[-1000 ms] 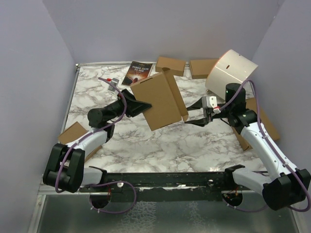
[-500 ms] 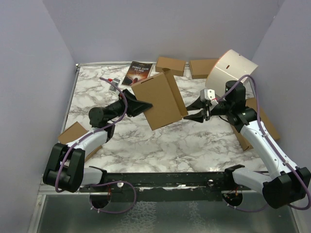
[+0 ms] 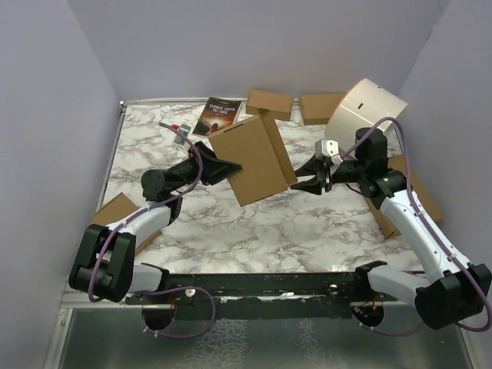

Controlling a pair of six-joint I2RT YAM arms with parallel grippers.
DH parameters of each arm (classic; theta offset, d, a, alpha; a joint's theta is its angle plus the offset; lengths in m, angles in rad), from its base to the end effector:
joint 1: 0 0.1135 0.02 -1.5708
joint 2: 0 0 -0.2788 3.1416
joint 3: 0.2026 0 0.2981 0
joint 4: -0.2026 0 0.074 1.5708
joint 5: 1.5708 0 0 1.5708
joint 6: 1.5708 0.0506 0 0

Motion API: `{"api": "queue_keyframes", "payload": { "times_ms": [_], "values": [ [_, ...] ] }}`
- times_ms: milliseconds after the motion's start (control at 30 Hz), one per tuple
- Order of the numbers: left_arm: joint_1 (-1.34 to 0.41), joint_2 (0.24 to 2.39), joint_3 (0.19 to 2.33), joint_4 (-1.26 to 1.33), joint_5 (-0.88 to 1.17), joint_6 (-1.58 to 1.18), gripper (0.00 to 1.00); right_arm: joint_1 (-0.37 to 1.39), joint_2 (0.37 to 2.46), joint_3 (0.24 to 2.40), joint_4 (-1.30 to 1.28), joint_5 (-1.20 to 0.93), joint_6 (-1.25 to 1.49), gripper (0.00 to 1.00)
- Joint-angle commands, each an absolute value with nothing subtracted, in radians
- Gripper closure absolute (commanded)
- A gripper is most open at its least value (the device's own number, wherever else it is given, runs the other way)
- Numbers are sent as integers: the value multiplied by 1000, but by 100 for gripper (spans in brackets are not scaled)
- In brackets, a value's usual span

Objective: Fold the paper box

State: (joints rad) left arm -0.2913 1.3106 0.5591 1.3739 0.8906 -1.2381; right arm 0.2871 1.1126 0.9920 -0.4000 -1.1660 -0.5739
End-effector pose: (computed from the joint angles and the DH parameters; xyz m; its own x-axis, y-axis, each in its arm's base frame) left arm 0.2651 -0.1206 0.2891 -0.5602 -0.4526 -0.6937 0.7844 -0.0207 -0.6199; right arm 0.2508 0.1226 0.3412 0.0751 -0.2008 -0.9768 -0.9949 0.0511 -0.0870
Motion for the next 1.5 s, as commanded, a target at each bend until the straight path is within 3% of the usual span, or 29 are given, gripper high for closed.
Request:
{"api": "queue_keyframes", "payload": {
  "times_ms": [0,633,967,1200,1467],
  "values": [
    [-299,1322,572,1437,931,-1251,100,291,1088,1017,-401,-1147,-608,65],
    [-300,1297,547,1335,773,-1168,100,349,1089,1020,-392,-1095,-593,65],
    [-299,1281,526,1294,712,-1129,100,369,1095,1009,-398,-1153,-579,58],
    [-299,1291,522,1340,790,-1121,100,361,1100,1066,-439,-1090,-542,40],
    [-291,1291,507,1383,852,-1126,100,251,1057,1078,-487,-1200,-565,21]
  ]
}}
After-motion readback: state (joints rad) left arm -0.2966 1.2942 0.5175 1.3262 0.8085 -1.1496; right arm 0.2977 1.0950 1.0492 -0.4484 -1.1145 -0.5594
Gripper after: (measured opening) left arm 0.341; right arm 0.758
